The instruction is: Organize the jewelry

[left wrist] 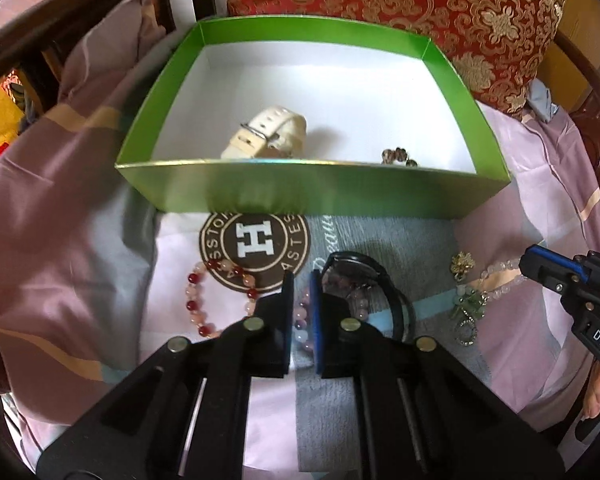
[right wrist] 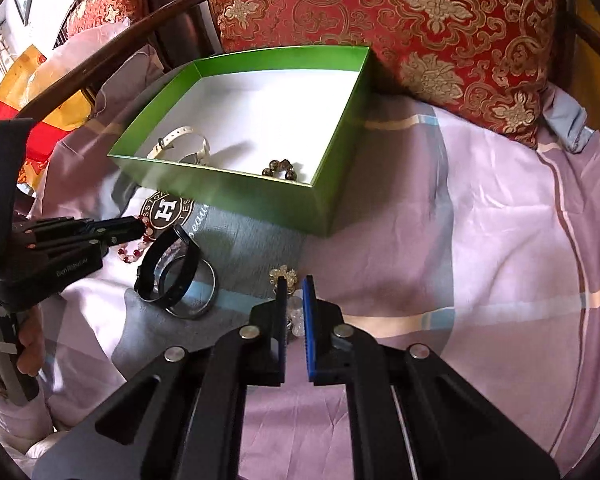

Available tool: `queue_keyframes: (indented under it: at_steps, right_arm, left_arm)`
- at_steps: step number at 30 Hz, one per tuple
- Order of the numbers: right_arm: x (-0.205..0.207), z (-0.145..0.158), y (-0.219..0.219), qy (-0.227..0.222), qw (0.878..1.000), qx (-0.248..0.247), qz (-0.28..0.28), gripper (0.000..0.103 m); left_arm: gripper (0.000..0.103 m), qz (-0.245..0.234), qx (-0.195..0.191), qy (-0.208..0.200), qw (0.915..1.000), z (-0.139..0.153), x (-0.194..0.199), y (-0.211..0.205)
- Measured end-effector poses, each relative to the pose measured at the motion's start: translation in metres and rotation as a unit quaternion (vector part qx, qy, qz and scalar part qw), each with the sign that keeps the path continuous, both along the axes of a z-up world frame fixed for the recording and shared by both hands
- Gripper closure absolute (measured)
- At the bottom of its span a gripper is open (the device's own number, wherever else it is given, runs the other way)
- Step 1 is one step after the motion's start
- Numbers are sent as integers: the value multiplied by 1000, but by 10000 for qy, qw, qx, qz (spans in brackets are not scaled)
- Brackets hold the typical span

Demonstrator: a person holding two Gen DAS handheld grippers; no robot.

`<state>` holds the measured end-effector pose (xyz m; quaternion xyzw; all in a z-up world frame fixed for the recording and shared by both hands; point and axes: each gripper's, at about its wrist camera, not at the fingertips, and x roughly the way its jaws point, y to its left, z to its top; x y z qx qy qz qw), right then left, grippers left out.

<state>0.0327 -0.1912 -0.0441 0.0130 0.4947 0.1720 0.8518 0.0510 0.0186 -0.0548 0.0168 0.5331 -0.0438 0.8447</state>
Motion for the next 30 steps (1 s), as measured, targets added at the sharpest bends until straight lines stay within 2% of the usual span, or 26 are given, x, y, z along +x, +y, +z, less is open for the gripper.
queue_keyframes:
  at_steps: [6, 10, 13, 14, 15, 17, 22, 25, 27, 30]
  right_arm:
    - [1, -7, 2, 120, 9999, -34, 7, 96]
    - [2, -11, 5, 176, 9998, -59, 34, 96]
    - [3, -13, 5, 203, 9998, -66, 34, 96]
    - [3, -13, 5, 210, 9998, -65, 33, 96]
    - [3, -13, 5, 211, 9998, -64, 36, 96]
    - [3, -12, 5, 215, 9997, -65, 49, 96]
    - [3, -13, 5, 227, 9997, -67, 61, 96]
    - [4, -14, 5, 240, 9997, -71, 70, 96]
    - [4, -14, 5, 241, 9997, -75, 68, 96]
    - [4, -14, 5, 245, 9996, -70, 76, 96]
  left_arm:
    - [94, 28, -14, 212, 9998, -16, 4, 4]
    - [83, -2, 99, 307, 9995, -28, 6, -3]
    - [81, -9, 161, 324, 9993, -34, 8, -4]
    - [74, 1, 195, 337, 9992, -35, 8, -3]
    - [61, 29, 228, 333, 9992, -35, 9, -3]
    - [52, 86, 153, 247, 9995, -31, 7, 0]
    - [52, 64, -74, 49, 9999, -15, 2, 4]
    - [57, -63, -277, -20, 9996, -8, -1, 2]
    - [68, -166, -386, 92, 9991, -11, 0, -4]
    - [79, -280, -407, 427, 9979, -29, 4, -16]
